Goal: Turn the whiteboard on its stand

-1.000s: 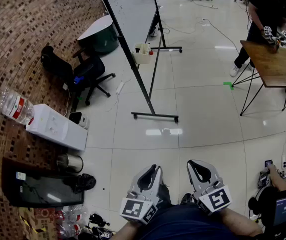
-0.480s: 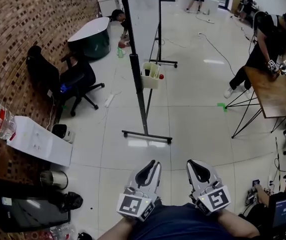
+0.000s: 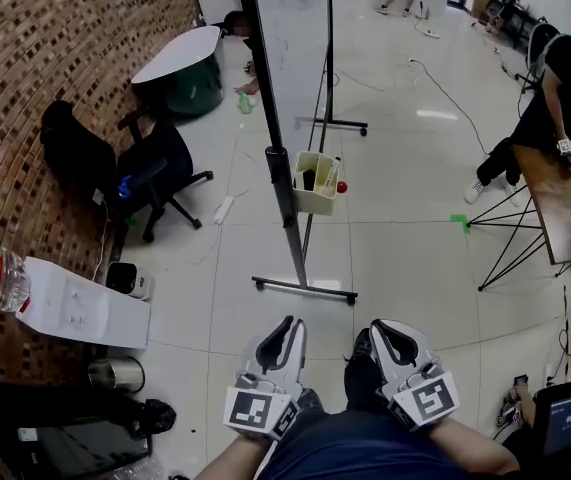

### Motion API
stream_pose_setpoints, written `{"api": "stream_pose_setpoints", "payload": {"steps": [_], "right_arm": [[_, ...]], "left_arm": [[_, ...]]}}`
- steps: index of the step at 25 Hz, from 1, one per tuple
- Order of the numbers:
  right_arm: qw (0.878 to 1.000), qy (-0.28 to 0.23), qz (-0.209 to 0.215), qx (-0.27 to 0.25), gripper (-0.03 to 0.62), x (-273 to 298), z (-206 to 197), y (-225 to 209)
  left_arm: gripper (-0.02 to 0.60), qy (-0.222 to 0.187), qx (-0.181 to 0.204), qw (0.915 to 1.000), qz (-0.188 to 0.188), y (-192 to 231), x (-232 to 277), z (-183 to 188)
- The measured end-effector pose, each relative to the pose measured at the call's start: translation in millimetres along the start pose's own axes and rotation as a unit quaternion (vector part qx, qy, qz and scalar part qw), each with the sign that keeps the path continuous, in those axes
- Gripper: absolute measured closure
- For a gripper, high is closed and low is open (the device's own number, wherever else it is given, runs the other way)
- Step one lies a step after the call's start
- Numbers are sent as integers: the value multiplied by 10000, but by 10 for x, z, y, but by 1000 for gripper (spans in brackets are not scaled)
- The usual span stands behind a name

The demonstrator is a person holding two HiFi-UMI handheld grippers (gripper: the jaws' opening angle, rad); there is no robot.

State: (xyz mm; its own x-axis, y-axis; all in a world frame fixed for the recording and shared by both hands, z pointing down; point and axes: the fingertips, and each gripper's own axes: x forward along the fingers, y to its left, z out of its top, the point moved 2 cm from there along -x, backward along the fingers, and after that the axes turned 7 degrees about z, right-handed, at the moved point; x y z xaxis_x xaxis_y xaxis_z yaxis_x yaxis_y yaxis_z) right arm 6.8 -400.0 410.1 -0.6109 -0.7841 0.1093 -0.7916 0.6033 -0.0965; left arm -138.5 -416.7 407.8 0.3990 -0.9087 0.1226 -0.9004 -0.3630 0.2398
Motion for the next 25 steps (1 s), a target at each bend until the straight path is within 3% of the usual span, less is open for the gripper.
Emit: {"api": "stream_pose_setpoints", "payload": {"steps": [4, 9, 12, 15, 18, 22, 25], "right_arm": [[9985, -50, 516, 171, 585, 507, 3, -334], [9931, -250, 1146, 72, 575, 980, 213, -691], [9909, -191, 1330, -25, 485, 1268, 216, -806], [9874, -73, 1554, -285, 437, 1586, 213, -800], [9832, 179, 1694, -662, 391, 1886, 71, -691], [9797, 376, 1746, -907, 358, 2305, -87, -484], [9795, 394, 1695, -1018, 354, 2551, -139, -350]], "left_arm": [[494, -128, 342, 9987, 351, 173, 462, 200], [365, -196, 664, 9949, 735, 328, 1103, 490], [333, -235, 897, 9897, 1091, 545, 1404, 591], [298, -210, 894, 9880, 1245, 785, 1666, 696], [252, -132, 825, 9919, 957, 882, 1846, 776], [232, 48, 926, 9956, 163, 868, 2001, 845], [232, 285, 1004, 9933, -490, 833, 2021, 772]]}}
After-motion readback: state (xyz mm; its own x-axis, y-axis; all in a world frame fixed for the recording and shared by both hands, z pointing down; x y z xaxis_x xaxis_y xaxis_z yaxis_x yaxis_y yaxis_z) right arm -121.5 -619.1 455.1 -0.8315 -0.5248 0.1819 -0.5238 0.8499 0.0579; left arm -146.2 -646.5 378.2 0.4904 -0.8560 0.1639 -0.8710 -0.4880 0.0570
